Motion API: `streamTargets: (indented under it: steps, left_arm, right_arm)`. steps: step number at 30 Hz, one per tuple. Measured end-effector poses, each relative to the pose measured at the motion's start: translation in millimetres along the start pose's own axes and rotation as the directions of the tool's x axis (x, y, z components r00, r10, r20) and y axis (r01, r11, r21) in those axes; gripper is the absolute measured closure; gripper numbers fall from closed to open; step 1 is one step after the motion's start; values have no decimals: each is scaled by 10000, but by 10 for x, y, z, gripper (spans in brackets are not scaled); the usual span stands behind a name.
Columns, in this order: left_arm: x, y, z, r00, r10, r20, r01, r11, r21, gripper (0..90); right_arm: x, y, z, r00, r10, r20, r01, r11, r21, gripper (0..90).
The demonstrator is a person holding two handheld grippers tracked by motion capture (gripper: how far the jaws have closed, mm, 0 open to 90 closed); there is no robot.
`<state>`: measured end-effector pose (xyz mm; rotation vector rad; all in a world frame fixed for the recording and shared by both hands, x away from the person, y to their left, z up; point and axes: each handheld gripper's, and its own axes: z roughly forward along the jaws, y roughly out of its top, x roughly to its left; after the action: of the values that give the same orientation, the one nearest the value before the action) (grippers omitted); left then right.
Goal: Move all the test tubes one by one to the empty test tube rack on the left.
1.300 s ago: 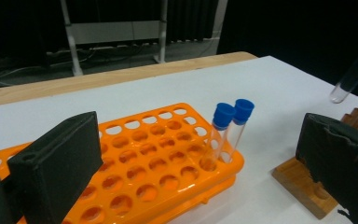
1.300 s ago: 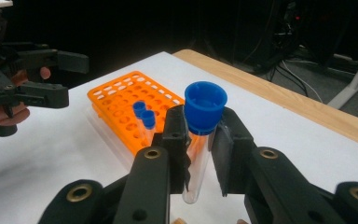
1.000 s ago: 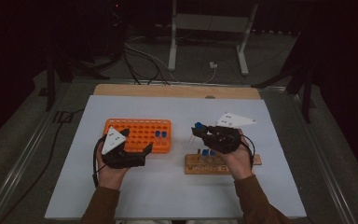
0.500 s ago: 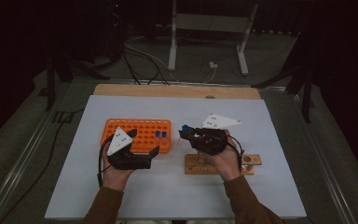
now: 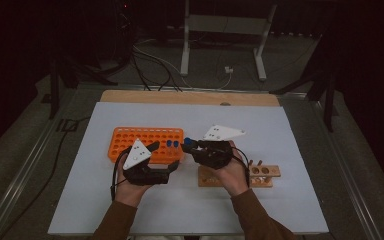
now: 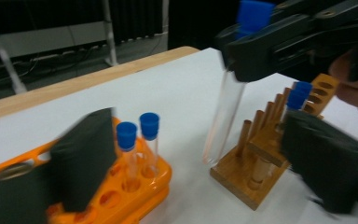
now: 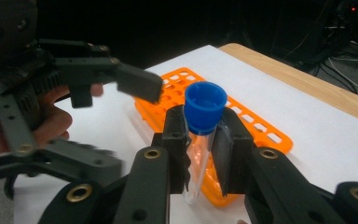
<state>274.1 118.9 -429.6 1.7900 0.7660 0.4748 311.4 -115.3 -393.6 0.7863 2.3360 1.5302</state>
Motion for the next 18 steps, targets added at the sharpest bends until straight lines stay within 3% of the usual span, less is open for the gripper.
streamTargets:
  steps: [3,8,11,18]
  left_arm:
    - [-31,1,13,9999,168,-9,-168,9999,25,261]
    - [-47,-4,20,9992,335,194,-336,9994,52,498]
    - [-45,-9,17,9988,370,323,-371,9993,39,595]
    - [-46,-17,28,9979,362,530,-370,9992,138,739]
  right_arm:
    - [44,9,29,9998,-4,-220,3,10000,-35,767]
    - [127,27,91,9990,-132,-426,131,9999,-8,767]
    - [161,32,120,9985,-182,-526,182,9998,-4,766]
    - [204,33,157,9974,-231,-684,233,9997,21,766]
